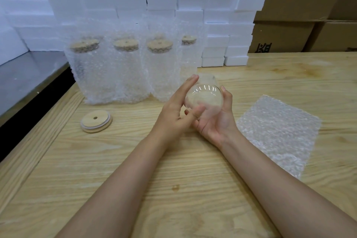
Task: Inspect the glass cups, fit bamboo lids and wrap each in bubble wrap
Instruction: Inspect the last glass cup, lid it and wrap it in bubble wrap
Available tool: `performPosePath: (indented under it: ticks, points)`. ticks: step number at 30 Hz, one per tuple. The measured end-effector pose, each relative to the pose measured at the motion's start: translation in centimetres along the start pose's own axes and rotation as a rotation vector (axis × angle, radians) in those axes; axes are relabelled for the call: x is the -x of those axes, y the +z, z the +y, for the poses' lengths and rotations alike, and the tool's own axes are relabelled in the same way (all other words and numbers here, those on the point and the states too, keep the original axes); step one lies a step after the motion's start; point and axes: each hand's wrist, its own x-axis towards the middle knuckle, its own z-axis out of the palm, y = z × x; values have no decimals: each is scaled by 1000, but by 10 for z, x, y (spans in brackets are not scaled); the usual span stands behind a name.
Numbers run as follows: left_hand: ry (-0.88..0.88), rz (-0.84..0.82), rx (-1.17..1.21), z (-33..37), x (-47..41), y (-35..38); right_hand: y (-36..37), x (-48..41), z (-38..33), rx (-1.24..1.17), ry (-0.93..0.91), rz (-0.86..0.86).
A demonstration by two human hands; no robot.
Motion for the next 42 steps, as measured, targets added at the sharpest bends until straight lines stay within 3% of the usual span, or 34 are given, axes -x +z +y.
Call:
performPosePath:
  ticks: [9,15,23,29,36,42]
  points:
    - [55,207,-177,9,-1,11,3,-3,4,-66,27,-52]
    - [-58,380,-23,21,-10,16,9,-2,6,-87,7,-91]
    - [-148,415,41,23,-14,12,13,0,7,-128,-11,-122]
    - [-192,462,177,26,-16,19,6,-3,7,1,-41,-87]
    - [-243,392,113,25,-14,21,4,-5,8,88,-39,-38]
    - [-67,171,-86,16,-6,18,2,-3,2,-28,46,-17]
